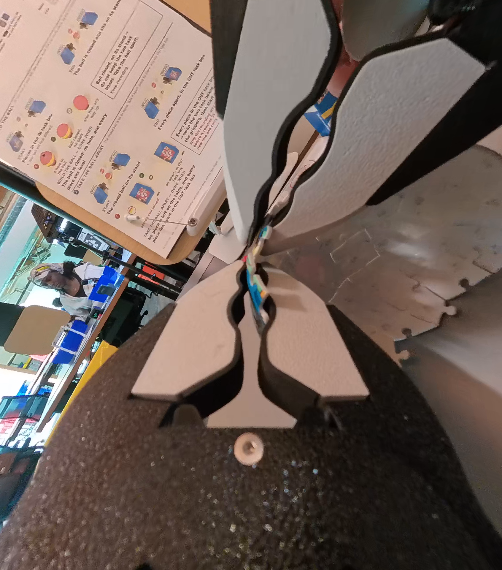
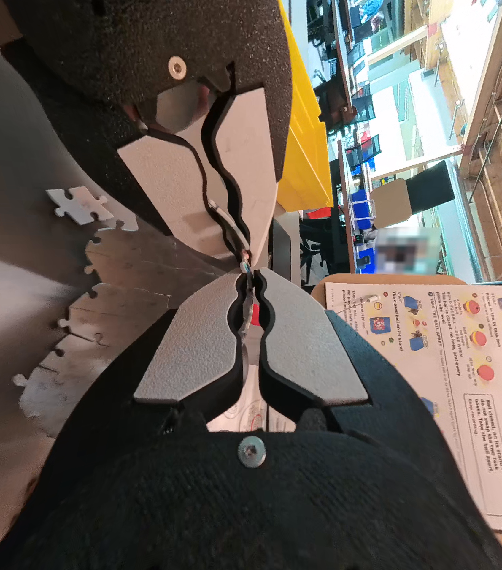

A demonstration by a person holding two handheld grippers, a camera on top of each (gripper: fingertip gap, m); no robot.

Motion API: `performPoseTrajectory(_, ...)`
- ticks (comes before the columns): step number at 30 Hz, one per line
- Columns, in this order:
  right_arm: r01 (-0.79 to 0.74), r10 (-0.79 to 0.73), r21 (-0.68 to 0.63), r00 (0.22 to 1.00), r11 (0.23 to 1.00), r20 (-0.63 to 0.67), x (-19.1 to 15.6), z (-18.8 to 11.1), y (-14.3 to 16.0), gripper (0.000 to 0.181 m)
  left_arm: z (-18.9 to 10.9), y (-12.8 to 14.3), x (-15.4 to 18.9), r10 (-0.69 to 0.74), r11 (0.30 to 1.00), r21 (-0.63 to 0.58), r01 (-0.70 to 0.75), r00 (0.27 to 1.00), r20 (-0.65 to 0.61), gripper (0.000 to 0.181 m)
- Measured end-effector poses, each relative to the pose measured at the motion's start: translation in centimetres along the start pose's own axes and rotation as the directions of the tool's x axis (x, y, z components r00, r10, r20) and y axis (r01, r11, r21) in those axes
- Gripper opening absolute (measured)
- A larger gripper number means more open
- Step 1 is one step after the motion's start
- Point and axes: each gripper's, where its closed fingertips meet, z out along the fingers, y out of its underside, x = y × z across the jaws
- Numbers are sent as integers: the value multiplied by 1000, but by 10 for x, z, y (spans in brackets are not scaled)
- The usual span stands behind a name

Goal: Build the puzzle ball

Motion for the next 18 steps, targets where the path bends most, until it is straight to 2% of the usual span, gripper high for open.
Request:
performPoseTrajectory(4,-73,73,14,997,997,8,1,1,2,5,2,0,0,1,1000,12,-1,1000,-12,3)
performPoseTrajectory(12,-5,5,-28,1000,1000,1,-1,3,6,4,6,3,0,126,992,-30,-126,992,0,6)
performPoseTrajectory(15,-7,7,-15,1000,1000,-10,1,1,6,4,6,1,0,126,992,-33,-126,992,13,7)
performPoseTrajectory(18,-37,37,-6,999,999,-16,4,-2,7,12,7,1,-1,135,990,-40,-134,990,29,8)
